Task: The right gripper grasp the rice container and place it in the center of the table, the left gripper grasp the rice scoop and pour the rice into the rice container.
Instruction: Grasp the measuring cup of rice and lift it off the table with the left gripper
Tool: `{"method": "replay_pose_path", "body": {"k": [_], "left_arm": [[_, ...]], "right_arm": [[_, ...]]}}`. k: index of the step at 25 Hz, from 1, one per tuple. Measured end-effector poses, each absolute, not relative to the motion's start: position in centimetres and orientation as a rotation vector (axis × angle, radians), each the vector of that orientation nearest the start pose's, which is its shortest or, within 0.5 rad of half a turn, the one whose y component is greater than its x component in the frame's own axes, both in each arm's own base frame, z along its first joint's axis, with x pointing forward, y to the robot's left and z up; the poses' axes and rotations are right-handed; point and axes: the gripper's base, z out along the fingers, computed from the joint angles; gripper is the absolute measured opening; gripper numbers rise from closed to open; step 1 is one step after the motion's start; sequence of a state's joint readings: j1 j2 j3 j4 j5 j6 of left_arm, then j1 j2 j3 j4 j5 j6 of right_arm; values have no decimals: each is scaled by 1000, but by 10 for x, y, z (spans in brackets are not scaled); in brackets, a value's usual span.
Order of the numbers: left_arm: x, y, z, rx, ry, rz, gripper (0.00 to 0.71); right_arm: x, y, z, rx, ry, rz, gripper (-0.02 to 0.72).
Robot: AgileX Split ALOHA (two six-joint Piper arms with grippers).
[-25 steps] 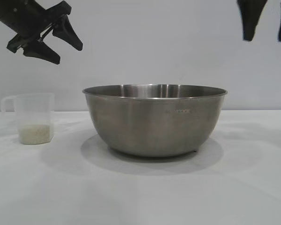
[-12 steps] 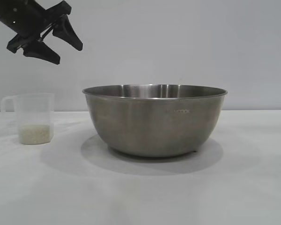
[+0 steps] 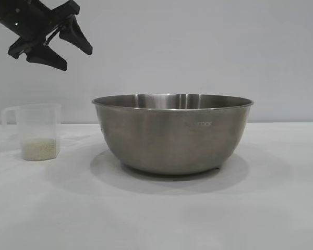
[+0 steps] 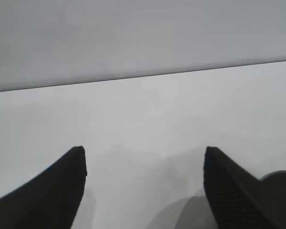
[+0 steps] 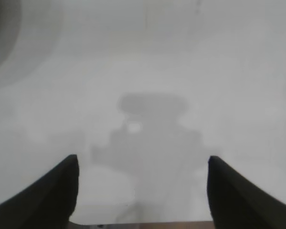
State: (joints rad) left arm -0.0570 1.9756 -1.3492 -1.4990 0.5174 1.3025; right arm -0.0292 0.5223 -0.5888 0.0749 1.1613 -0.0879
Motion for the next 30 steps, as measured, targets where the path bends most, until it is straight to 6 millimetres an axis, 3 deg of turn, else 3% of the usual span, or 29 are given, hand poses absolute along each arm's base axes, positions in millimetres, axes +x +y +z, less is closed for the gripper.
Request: {"method": "replay_pose_path", "body": {"k": [5,13,25,30], "left_arm": [[436,-70,214,167,2138,-694,468],[436,-70,214,167,2138,-694,468],[436,-70,213,167,2140,-689,468],[430,-69,223,295,2143,-611,468]], "right_arm": [[31,5,270,-68,2394,40,479],[-6,6,268,-71,2142,22,479],[-10,6,268,-72,2116,20,479],[-10,6,268,-72,2116,20,479]]}}
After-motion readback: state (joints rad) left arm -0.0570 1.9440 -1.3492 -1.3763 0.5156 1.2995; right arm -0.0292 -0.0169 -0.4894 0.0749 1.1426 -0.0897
